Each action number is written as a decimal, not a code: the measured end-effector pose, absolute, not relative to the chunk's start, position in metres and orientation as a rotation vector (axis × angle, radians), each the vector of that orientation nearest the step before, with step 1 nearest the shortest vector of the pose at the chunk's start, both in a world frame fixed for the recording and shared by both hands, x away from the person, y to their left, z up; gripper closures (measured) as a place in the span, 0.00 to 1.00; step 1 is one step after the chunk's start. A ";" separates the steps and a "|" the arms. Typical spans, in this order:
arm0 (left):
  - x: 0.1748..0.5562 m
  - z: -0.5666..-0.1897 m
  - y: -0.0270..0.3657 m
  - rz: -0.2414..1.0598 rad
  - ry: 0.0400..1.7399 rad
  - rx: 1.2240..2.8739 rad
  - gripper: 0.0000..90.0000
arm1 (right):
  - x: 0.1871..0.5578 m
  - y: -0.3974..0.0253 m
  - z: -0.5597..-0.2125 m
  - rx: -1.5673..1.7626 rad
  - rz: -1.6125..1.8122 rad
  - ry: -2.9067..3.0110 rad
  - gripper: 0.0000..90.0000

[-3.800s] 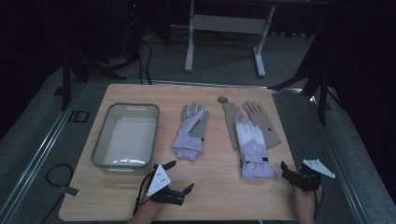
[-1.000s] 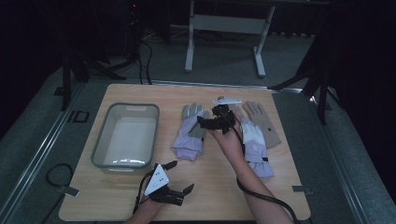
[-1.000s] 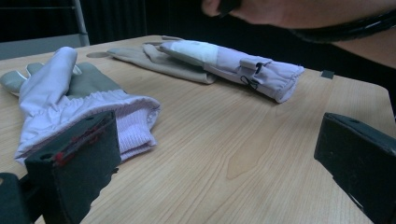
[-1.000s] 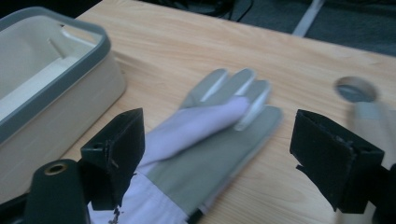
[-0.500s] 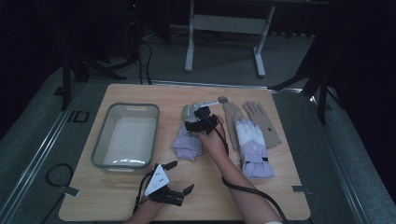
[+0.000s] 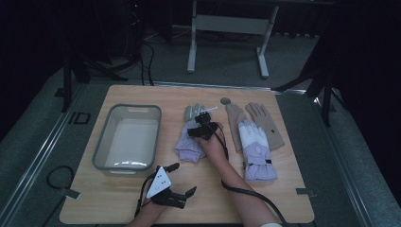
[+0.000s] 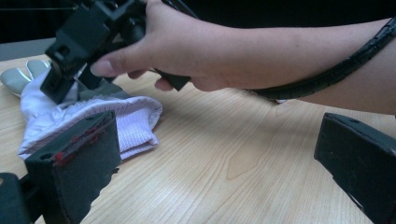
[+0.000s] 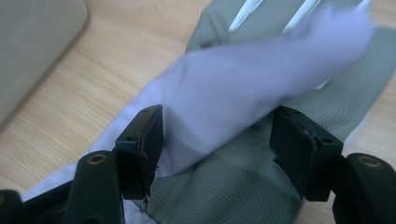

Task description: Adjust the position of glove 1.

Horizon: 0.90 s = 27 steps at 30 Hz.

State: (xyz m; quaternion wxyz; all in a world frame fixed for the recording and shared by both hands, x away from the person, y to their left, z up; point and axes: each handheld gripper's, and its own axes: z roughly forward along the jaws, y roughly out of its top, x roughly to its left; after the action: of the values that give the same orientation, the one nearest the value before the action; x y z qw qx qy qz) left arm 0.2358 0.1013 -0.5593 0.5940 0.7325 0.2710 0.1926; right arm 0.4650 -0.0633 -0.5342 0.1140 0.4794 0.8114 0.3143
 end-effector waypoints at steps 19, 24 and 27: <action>0.236 -0.559 0.101 0.443 0.638 1.701 0.00 | 0.463 -0.082 -0.515 1.367 1.023 2.489 0.94; 0.236 -0.559 0.101 0.447 0.637 1.702 0.00 | 0.449 -0.091 -0.486 1.233 1.029 2.482 0.94; 0.236 -0.559 0.101 0.449 0.636 1.702 0.00 | 0.439 -0.100 -0.468 1.176 1.021 2.482 0.94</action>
State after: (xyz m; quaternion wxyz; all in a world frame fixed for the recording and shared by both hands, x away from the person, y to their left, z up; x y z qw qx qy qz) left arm 0.2363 0.1010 -0.5592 0.5932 0.7322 0.2735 0.1930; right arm 0.4392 -0.1000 -0.4676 0.1054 0.3990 0.8424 0.3465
